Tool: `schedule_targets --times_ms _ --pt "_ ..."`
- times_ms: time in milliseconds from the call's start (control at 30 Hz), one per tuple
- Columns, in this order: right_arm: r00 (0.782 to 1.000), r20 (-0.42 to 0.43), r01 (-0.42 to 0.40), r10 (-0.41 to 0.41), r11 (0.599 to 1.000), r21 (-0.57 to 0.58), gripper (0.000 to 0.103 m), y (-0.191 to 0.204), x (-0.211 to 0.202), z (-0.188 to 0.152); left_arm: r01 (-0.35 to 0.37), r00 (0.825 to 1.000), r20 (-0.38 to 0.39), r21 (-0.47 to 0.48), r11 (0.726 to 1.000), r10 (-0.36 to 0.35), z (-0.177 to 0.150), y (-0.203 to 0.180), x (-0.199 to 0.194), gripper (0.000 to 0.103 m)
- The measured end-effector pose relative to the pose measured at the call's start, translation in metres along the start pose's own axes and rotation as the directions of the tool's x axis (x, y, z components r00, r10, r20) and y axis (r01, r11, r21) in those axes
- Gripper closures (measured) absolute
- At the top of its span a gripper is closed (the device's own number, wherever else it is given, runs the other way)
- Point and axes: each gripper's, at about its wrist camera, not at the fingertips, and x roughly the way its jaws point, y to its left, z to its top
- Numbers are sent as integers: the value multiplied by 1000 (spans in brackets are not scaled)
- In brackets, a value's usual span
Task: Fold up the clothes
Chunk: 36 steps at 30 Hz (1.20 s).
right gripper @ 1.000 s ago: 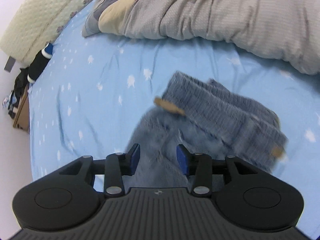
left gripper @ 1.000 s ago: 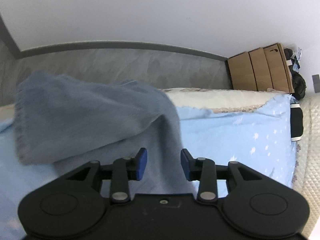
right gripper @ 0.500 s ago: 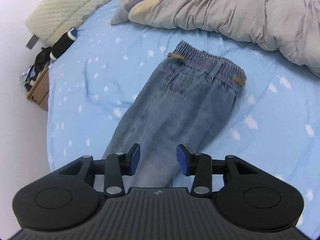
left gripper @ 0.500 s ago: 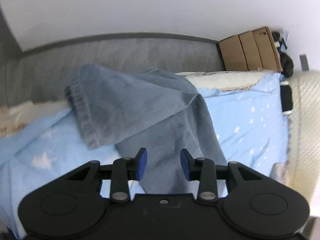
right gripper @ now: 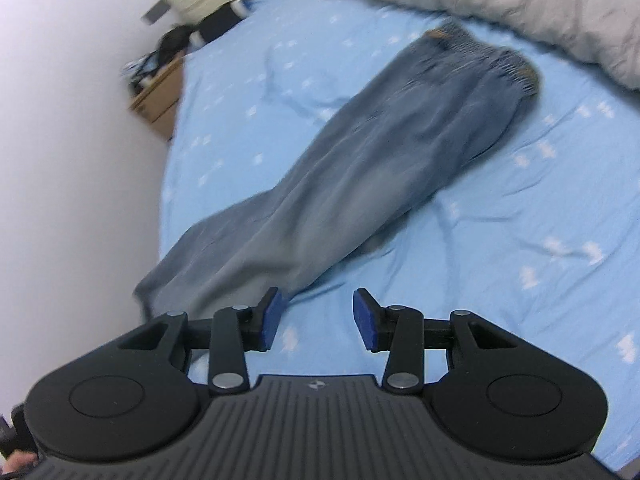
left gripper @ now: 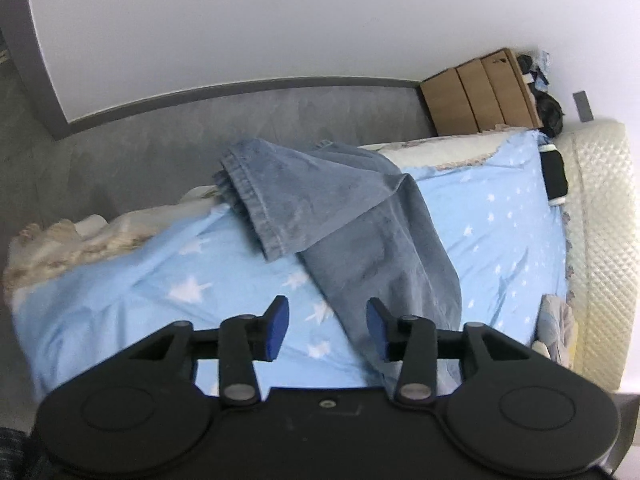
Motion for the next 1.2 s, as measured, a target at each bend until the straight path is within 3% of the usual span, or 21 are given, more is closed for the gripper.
schedule_targets --times_ms 133,300,433,600,700,833,1100,1200 --pt "999 -30 -33 32 999 -27 60 25 2 -28 -2 1000 2 19 1000 2 1 14 -24 61" --pt "995 -71 -75 68 993 -90 60 73 12 -64 15 1000 -21 30 999 -14 34 31 -31 59" --pt "993 -85 -90 81 989 -115 60 113 32 -92 10 997 -82 121 993 0 77 39 -24 59" --pt "992 -113 -74 64 994 -85 60 161 57 -134 -11 987 -151 266 964 52 135 36 -13 59" --pt "988 -135 -85 74 994 -74 59 189 67 -153 -16 985 -158 291 957 64 164 23 -6 59" --pt "984 -158 -100 80 987 -123 56 215 86 -162 -5 984 -166 342 940 66 187 -5 5 59" --pt "974 -191 -136 119 987 -80 48 243 145 -149 20 982 -177 408 913 58 213 -56 24 58" --pt "971 -216 -126 104 988 -90 48 257 174 -149 4 974 -205 447 895 98 226 -68 47 58"
